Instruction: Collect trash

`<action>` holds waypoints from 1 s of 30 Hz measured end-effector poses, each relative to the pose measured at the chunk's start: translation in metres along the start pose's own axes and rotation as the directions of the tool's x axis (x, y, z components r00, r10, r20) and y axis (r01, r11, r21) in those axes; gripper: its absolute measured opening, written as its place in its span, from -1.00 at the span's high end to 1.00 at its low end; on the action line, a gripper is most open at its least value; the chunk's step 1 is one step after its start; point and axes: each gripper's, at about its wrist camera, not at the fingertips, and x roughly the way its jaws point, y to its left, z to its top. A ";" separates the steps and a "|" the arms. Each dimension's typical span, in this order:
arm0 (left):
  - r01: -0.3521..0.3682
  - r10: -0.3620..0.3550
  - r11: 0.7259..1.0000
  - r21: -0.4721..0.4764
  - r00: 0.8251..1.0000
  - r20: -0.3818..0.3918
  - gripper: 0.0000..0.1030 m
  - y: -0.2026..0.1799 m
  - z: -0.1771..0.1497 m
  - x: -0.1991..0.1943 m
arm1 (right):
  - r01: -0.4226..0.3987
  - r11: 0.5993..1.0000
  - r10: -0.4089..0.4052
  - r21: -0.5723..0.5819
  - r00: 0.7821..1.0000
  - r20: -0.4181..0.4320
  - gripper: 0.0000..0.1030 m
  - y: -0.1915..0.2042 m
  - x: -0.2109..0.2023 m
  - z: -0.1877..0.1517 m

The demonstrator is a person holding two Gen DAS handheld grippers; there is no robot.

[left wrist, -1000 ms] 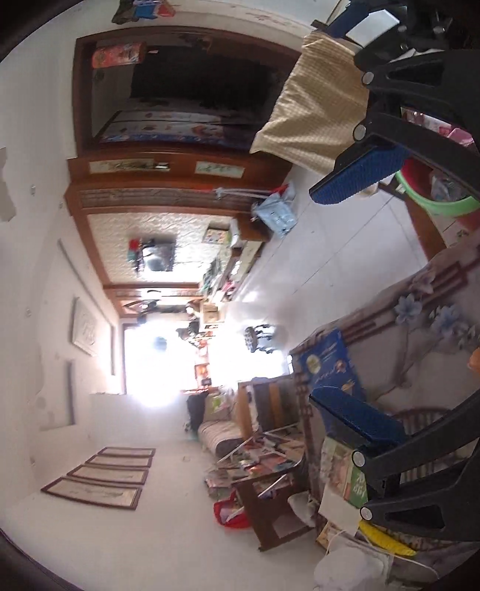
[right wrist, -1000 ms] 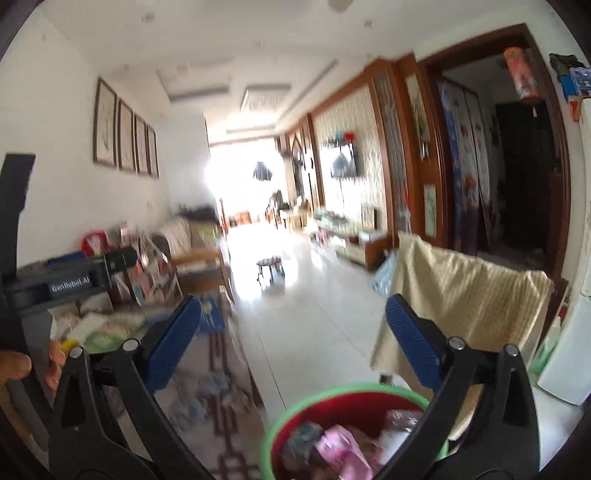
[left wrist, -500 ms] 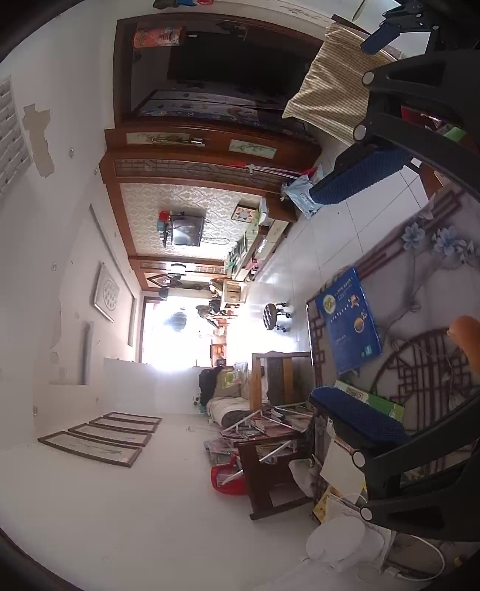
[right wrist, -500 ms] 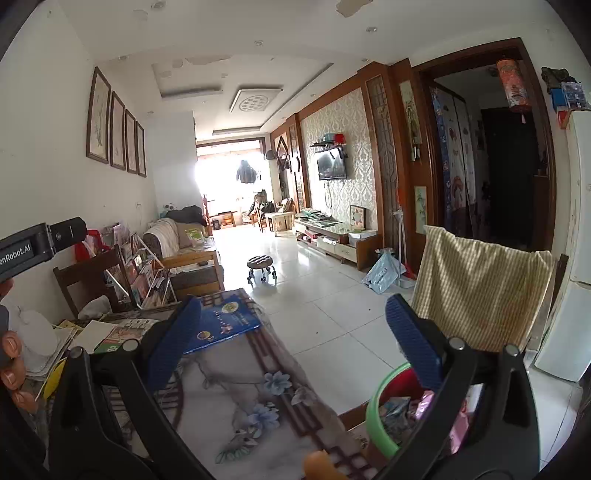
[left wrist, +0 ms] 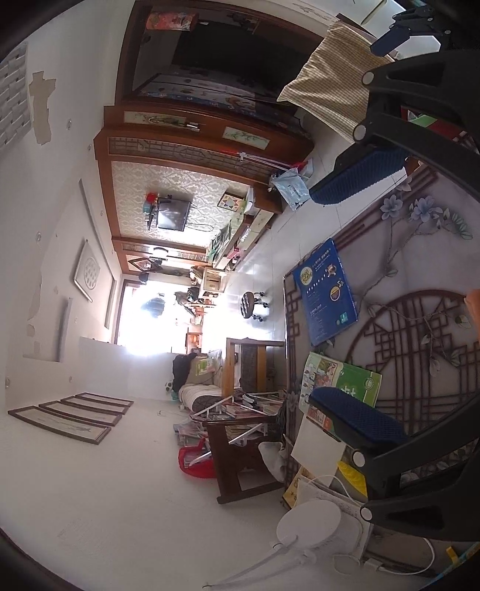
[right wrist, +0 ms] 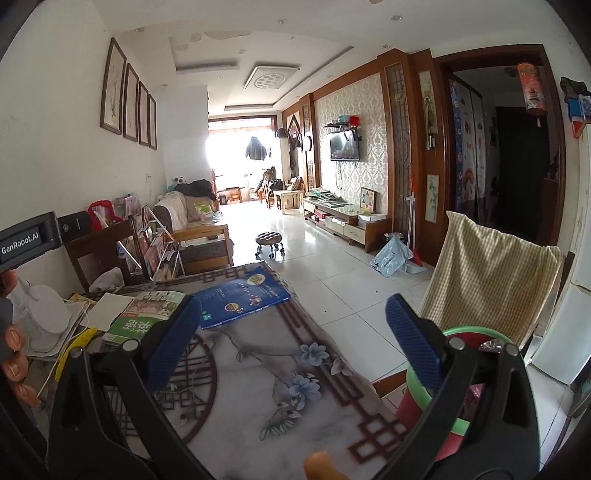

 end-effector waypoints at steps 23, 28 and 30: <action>0.001 -0.002 1.000 -0.009 0.999 -0.040 -0.85 0.009 -0.002 0.005 | 0.013 1.000 -0.013 -0.005 1.000 -0.023 -0.91 0.002 -0.004 -0.004; -0.012 0.013 1.000 0.004 0.999 -0.052 -0.85 0.014 -0.004 0.010 | 0.010 1.000 -0.010 -0.008 0.999 -0.031 -0.91 0.002 0.000 -0.005; -0.008 0.008 1.000 0.002 0.998 -0.057 -0.85 0.016 -0.004 0.011 | 0.008 1.000 -0.008 -0.010 0.999 -0.036 -0.91 0.002 0.001 -0.007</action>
